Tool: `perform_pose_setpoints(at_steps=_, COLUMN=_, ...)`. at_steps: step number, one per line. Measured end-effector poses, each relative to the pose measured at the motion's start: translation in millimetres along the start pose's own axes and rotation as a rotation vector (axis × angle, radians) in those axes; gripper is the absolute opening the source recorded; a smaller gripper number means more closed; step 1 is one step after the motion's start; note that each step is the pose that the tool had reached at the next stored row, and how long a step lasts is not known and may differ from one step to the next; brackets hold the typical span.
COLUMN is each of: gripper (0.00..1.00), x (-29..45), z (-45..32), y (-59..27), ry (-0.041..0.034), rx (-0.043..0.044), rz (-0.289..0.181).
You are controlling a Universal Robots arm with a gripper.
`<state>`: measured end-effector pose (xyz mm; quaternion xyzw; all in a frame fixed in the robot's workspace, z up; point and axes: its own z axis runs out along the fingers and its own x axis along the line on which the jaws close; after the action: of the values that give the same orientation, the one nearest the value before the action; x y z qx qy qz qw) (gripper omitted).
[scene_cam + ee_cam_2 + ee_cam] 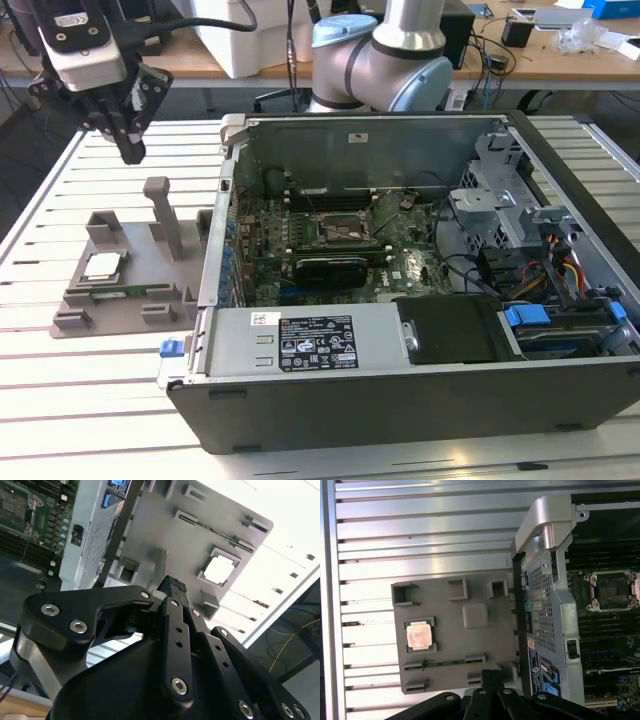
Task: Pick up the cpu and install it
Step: 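Reach for the cpu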
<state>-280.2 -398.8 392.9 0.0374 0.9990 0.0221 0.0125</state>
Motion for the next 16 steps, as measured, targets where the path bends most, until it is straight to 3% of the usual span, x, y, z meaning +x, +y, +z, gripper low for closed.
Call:
perform_pose_setpoints(at_steps=5, gripper=0.11, x=12.6, z=-0.2, y=-1.0, ry=0.0000, rx=0.0000, rz=0.000)
perform_pose_setpoints(at_steps=7, gripper=0.11, x=22.1, z=-0.4, y=-1.6, ry=0.0000, rx=-0.0001, rz=0.000)
perform_pose_setpoints(at_steps=8, gripper=0.11, x=30.4, z=-0.7, y=-2.3, ry=0.0001, rx=0.0000, rz=0.000)
perform_pose_setpoints(at_steps=16, gripper=0.11, x=57.1, z=-1.4, y=-4.3, ry=0.0002, rx=0.0001, rz=0.000)
